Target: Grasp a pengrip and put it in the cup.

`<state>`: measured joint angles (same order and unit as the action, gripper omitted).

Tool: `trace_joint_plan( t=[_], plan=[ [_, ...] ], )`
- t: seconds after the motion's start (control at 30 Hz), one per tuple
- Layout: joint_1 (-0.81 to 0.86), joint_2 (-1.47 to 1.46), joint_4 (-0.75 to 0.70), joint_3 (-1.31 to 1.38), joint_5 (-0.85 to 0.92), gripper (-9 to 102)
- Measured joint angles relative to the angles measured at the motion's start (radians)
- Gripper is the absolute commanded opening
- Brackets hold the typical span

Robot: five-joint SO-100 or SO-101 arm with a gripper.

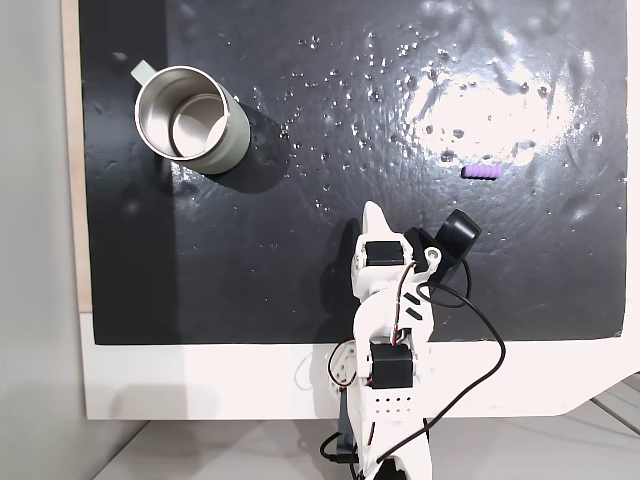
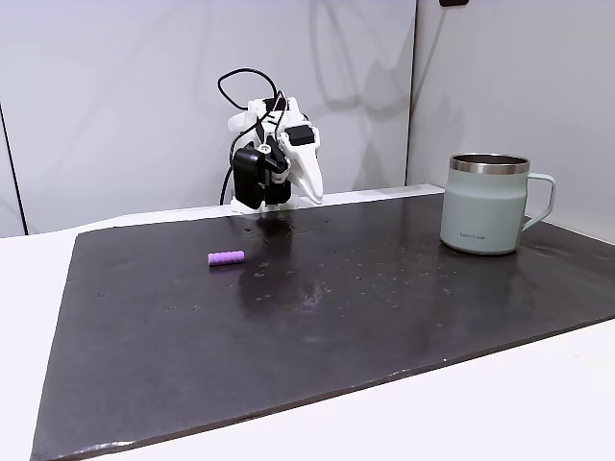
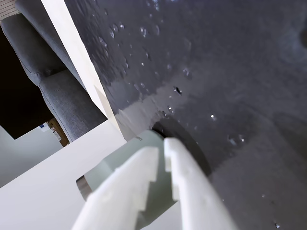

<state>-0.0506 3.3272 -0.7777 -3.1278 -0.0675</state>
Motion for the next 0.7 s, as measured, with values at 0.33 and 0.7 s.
trace_joint_plan(
  t=[0.33, 0.7],
  plan=[
    [-0.026, 0.000, -0.049, 0.078, 0.020, 0],
    [-0.058, -0.357, -0.281, 0.667, 0.054, 0]
  ],
)
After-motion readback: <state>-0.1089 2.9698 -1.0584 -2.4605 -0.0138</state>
